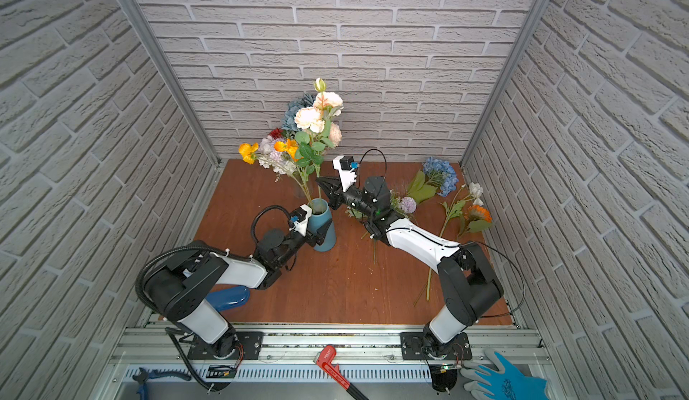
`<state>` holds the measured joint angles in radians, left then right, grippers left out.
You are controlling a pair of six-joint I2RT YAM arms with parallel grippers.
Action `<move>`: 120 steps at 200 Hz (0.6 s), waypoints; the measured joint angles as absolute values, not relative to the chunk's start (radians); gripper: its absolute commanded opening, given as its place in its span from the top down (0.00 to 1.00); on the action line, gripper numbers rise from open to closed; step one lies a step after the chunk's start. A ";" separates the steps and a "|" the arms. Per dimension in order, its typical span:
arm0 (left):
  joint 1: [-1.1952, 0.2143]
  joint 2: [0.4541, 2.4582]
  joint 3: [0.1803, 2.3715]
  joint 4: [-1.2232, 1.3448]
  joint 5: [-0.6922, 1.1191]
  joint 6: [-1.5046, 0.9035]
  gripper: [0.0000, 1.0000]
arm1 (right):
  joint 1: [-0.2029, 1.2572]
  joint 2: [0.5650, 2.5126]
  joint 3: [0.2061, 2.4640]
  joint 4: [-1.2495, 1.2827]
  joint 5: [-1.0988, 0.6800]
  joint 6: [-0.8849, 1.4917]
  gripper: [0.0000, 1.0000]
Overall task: Arrange flowers in a vase
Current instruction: Place the flower in the vase.
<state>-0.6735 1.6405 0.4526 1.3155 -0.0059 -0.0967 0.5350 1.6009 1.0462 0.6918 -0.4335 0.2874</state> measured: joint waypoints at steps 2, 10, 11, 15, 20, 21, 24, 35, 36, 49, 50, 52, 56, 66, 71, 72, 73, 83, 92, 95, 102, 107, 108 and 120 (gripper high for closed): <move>-0.673 1.641 0.453 1.316 -0.006 -0.097 0.56 | 0.536 1.601 1.040 0.695 -0.432 0.287 0.94; -0.673 1.641 0.453 1.316 -0.006 -0.097 0.58 | 0.541 1.601 1.019 0.710 -0.425 0.286 0.94; -0.673 1.641 0.453 1.316 -0.006 -0.097 0.58 | 0.542 1.601 1.017 0.712 -0.425 0.286 0.94; -0.674 1.641 0.453 1.316 -0.006 -0.097 0.60 | 0.544 1.601 1.005 0.721 -0.422 0.284 0.94; -0.675 1.641 0.453 1.316 -0.006 -0.097 0.62 | 0.547 1.601 0.991 0.730 -0.419 0.283 0.94; -0.675 1.641 0.453 1.316 -0.006 -0.097 0.63 | 0.547 1.601 0.989 0.730 -0.419 0.282 0.94; -0.675 1.641 0.453 1.316 -0.006 -0.097 0.64 | 0.549 1.601 0.981 0.736 -0.418 0.282 0.94; -0.675 1.641 0.453 1.316 -0.007 -0.097 0.67 | 0.554 1.601 0.957 0.752 -0.410 0.280 0.94; -0.675 1.641 0.453 1.316 -0.007 -0.097 0.67 | 0.555 1.601 0.955 0.754 -0.410 0.279 0.94; -0.675 1.641 0.453 1.316 -0.007 -0.097 0.69 | 0.560 1.601 0.940 0.761 -0.403 0.276 0.94; -0.675 1.641 0.453 1.316 -0.007 -0.097 0.70 | 0.560 1.601 0.939 0.761 -0.402 0.276 0.94; -0.676 1.641 0.453 1.315 -0.007 -0.097 0.70 | 0.561 1.601 0.938 0.762 -0.401 0.275 0.94; -0.677 1.641 0.453 1.315 -0.007 -0.097 0.71 | 0.562 1.601 0.936 0.765 -0.399 0.273 0.94; -0.680 1.641 0.453 1.315 -0.007 -0.097 0.72 | 0.566 1.601 0.933 0.771 -0.394 0.268 0.94; -0.680 1.641 0.453 1.315 -0.007 -0.097 0.72 | 0.568 1.601 0.931 0.775 -0.392 0.263 0.94; -0.680 1.641 0.453 1.315 -0.007 -0.097 0.72 | 0.568 1.601 0.931 0.775 -0.391 0.262 0.94; -0.680 1.641 0.453 1.315 -0.007 -0.097 0.72 | 0.568 1.601 0.931 0.776 -0.391 0.261 0.94; -0.681 1.641 0.453 1.315 -0.007 -0.096 0.73 | 0.572 1.601 0.927 0.779 -0.385 0.252 0.94; -0.681 1.641 0.453 1.314 -0.007 -0.096 0.76 | 0.575 1.601 0.922 0.783 -0.381 0.245 0.94; -0.682 1.641 0.453 1.314 -0.007 -0.095 0.78 | 0.576 1.601 0.921 0.783 -0.379 0.242 0.94; -0.682 1.641 0.453 1.314 -0.007 -0.094 0.81 | 0.578 1.602 0.918 0.783 -0.375 0.236 0.94; -0.682 1.641 0.453 1.314 -0.007 -0.093 0.81 | 0.579 1.603 0.915 0.784 -0.372 0.233 0.94; -0.682 1.641 0.453 1.314 -0.007 -0.093 0.81 | 0.579 1.603 0.914 0.785 -0.371 0.231 0.94; -0.683 1.641 0.453 1.313 -0.007 -0.091 0.87 | 0.581 1.607 0.905 0.790 -0.366 0.227 0.94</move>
<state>-0.6834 1.6405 0.4526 1.3128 -0.0067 -0.0914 0.5812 1.6066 0.9047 0.7902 -0.3664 0.2268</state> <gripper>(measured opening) 0.853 0.082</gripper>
